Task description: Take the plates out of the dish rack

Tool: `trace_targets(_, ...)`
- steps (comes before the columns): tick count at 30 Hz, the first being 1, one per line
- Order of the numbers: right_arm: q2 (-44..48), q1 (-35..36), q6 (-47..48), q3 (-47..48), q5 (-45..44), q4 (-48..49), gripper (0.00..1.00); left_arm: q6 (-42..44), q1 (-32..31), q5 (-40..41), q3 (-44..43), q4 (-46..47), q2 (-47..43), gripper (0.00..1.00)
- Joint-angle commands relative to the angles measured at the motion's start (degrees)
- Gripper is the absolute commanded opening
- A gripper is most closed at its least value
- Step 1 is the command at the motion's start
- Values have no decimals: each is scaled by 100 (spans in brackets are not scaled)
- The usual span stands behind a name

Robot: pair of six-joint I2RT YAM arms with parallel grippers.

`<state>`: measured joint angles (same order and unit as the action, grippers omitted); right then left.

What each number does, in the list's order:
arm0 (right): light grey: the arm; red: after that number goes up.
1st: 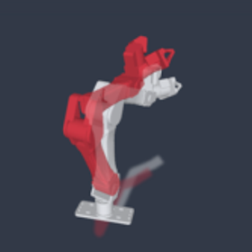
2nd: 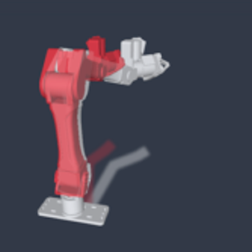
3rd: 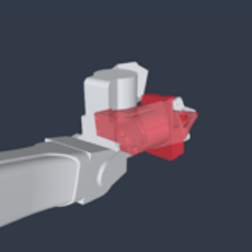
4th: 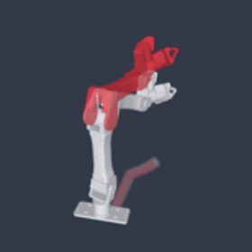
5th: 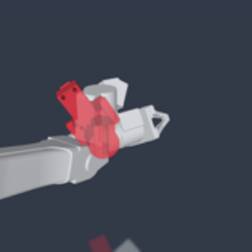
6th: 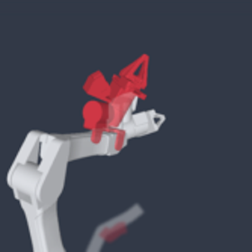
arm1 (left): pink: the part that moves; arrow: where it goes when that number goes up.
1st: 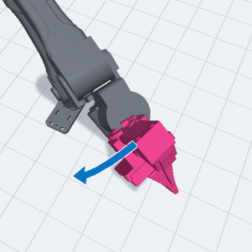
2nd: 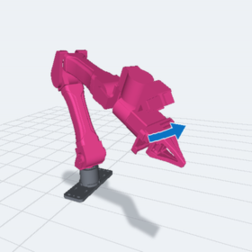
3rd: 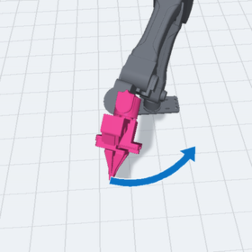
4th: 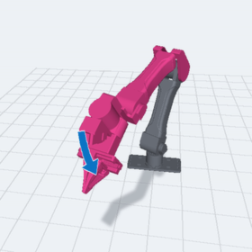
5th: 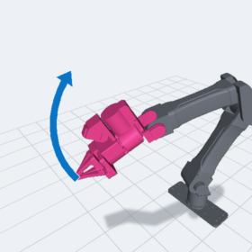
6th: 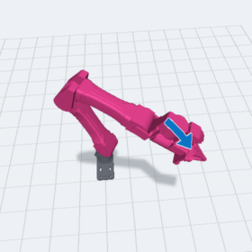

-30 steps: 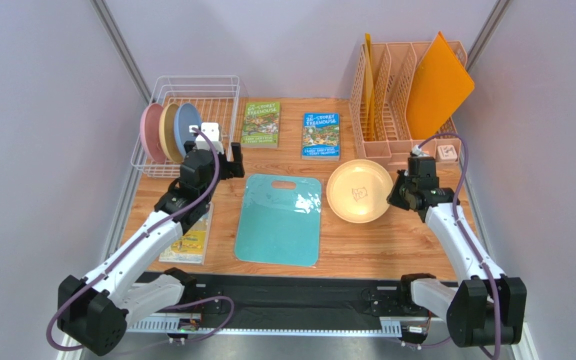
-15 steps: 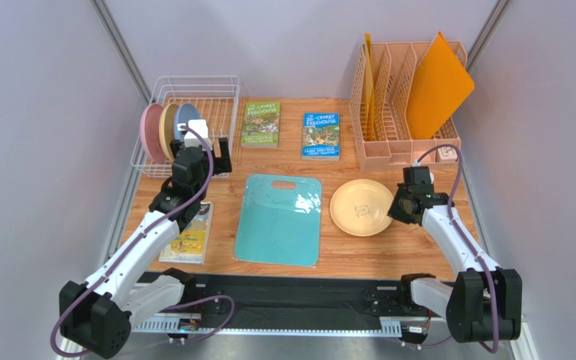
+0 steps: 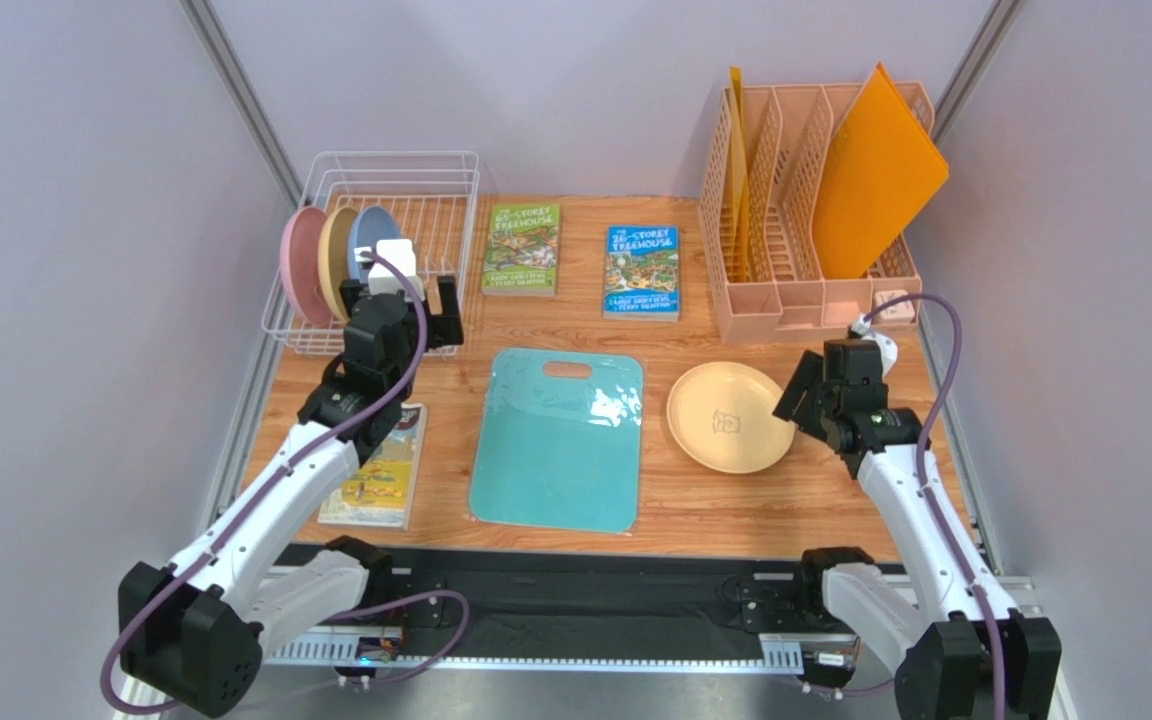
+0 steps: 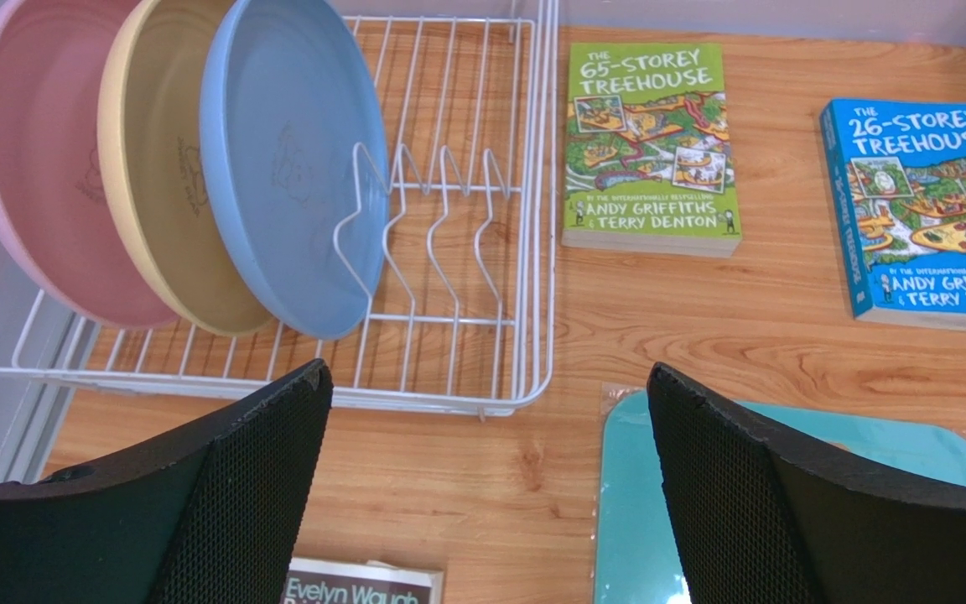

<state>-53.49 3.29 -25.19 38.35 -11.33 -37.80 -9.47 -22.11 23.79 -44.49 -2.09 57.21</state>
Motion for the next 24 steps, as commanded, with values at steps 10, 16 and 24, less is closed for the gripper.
trace_targets(10, 279, 22, 365, 814, 1326, 915, 77, 535, 1050, 522, -472, 780, 956, 99)
trace_targets(16, 164, 58, 453, 885, 1397, 985, 77, 639, 1516, 240, -859, 1166, 1844, 94)
trace_targets(24, -38, 66, 418, 832, 1520, 1170, 74, 772, 1622, 301, -1500, 1474, 2821, 82)
